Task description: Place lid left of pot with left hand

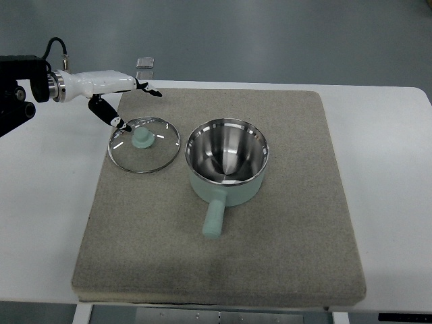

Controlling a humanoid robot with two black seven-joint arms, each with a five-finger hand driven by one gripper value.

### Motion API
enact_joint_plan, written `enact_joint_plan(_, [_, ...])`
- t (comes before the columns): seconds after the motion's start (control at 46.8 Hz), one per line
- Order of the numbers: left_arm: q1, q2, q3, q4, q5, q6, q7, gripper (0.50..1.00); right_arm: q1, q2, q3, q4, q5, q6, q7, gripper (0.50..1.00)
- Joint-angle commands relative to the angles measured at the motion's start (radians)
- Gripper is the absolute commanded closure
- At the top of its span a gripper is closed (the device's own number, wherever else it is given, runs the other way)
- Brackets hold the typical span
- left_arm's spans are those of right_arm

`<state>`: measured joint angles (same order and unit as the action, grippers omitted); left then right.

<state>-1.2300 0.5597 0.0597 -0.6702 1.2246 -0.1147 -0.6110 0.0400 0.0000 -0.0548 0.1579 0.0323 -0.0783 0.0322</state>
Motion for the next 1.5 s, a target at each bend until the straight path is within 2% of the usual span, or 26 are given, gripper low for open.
enact_joint_plan(0.0, [0.0,-0.023,0.002,0.061,-0.069,0.0,0.0,0.587,0.0,0.0,0.001,0.0,0.0,0.0,0.0,0.579])
enact_joint_plan(0.342, [0.015,-0.167,0.002,0.331,-0.27,-0.003,0.0,0.585,0.0,0.0,0.001,0.0,0.0,0.0,0.0,0.579])
enact_joint_plan(0.577, [0.021,-0.319,-0.003,0.586,-0.525,-0.016,0.0,0.583,0.0,0.0,0.0,0.0,0.001,0.0,0.0,0.579])
enact_joint_plan(0.705, [0.024,-0.331,-0.005,0.598,-0.735,-0.016,0.0,0.572,0.0,0.0,0.001,0.0,0.0,0.0,0.0,0.579])
enact_joint_plan(0.855, [0.052,-0.343,-0.005,0.597,-1.029,-0.01,0.122,0.574,0.0,0.0,0.001,0.0,0.0,0.0,0.0,0.579])
enact_joint_plan(0.983, [0.06,-0.34,-0.005,0.597,-1.218,-0.043,0.135,0.572,0.0,0.0,0.001,0.0,0.0,0.0,0.0,0.579])
enact_joint_plan(1.112, [0.087,-0.336,-0.03,0.601,-1.278,-0.137,0.135,0.57,0.001,0.0,0.001,0.0,0.0,0.0,0.0,0.579])
enact_joint_plan(1.219, [0.122,-0.328,-0.159,0.606,-1.3,-0.197,0.138,0.57,0.0,0.0,0.001,0.0,0.0,0.0,0.0,0.579])
enact_joint_plan(1.475, [0.162,-0.331,-0.293,0.603,-1.303,-0.198,0.142,0.566,0.0,0.0,0.001,0.0,0.0,0.0,0.0,0.579])
